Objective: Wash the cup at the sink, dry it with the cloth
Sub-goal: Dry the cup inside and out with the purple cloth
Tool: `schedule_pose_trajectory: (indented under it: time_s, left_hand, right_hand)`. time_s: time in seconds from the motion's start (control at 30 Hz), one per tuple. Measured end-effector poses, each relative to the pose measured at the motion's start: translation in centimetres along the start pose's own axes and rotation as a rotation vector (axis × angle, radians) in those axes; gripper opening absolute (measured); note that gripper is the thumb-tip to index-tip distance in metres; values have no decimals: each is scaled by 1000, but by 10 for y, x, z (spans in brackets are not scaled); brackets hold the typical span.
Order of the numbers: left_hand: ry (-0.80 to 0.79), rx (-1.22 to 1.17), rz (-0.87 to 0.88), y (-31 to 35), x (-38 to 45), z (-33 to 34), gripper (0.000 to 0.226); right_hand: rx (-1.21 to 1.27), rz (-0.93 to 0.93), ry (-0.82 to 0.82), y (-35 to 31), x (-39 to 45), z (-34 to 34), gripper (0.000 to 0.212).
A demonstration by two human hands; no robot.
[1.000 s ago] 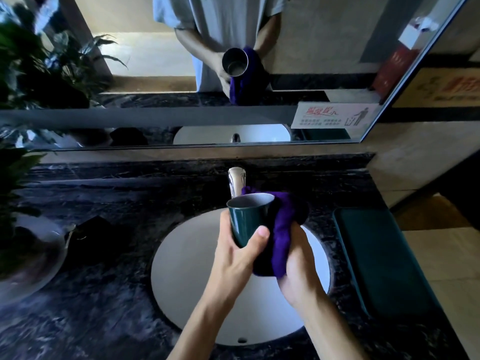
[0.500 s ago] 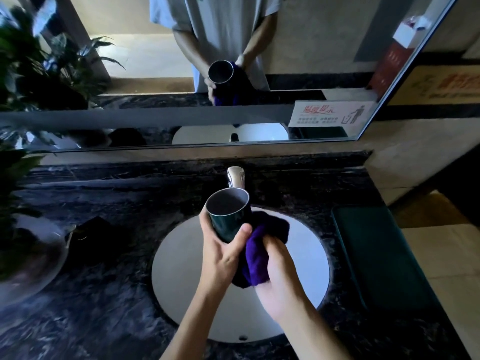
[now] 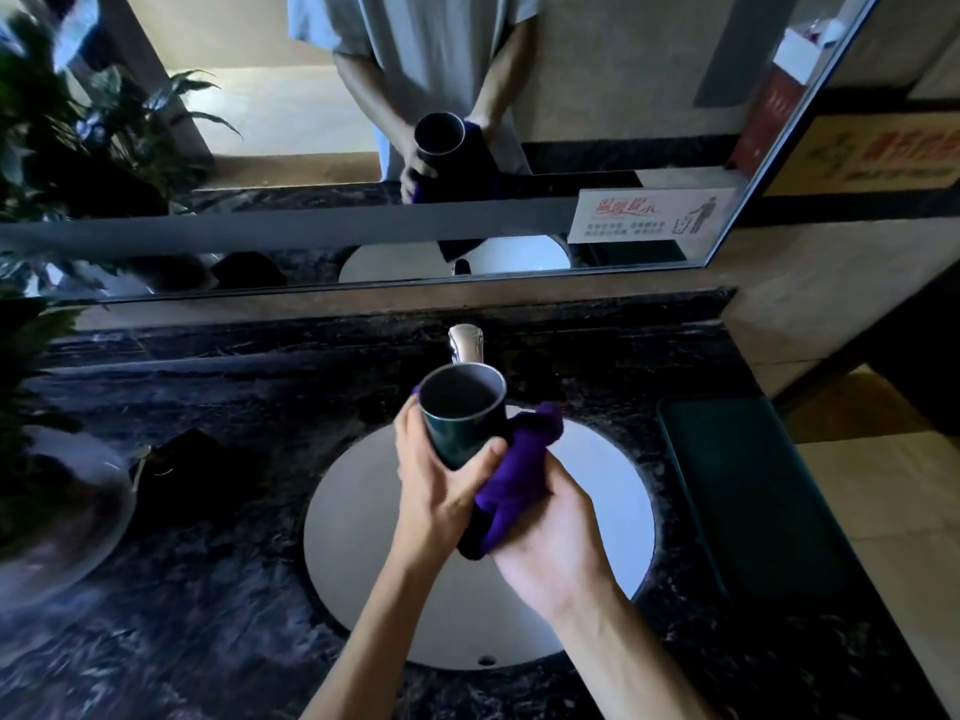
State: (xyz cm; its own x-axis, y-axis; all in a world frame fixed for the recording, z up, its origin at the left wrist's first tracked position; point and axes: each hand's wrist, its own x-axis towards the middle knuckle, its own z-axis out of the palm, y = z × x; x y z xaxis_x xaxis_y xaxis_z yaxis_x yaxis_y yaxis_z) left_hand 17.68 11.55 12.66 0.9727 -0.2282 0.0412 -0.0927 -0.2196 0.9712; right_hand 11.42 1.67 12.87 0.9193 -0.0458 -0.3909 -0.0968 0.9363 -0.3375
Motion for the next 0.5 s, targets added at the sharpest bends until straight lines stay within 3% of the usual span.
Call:
schedule_pose_trajectory:
  time_s: [0.1, 0.17, 0.23, 0.37, 0.5]
  left_hand:
    - [41, -51, -50, 3, 6, -6, 84]
    - [32, -114, -52, 0, 4, -8, 84]
    - [13, -192, -49, -2, -4, -7, 70]
    - [-71, -206, 0, -2, -23, 4, 57]
    - [-6, -225, 0, 4, -22, 2, 49]
  right_hand:
    - [-73, -17, -99, -3, -2, -6, 27]
    - [-92, -2, -40, -4, -1, -5, 18]
    - [-49, -32, 17, -6, 4, -7, 44]
    - [71, -61, -1, -12, 10, -5, 50]
    - [-2, 13, -24, -14, 4, -21, 55]
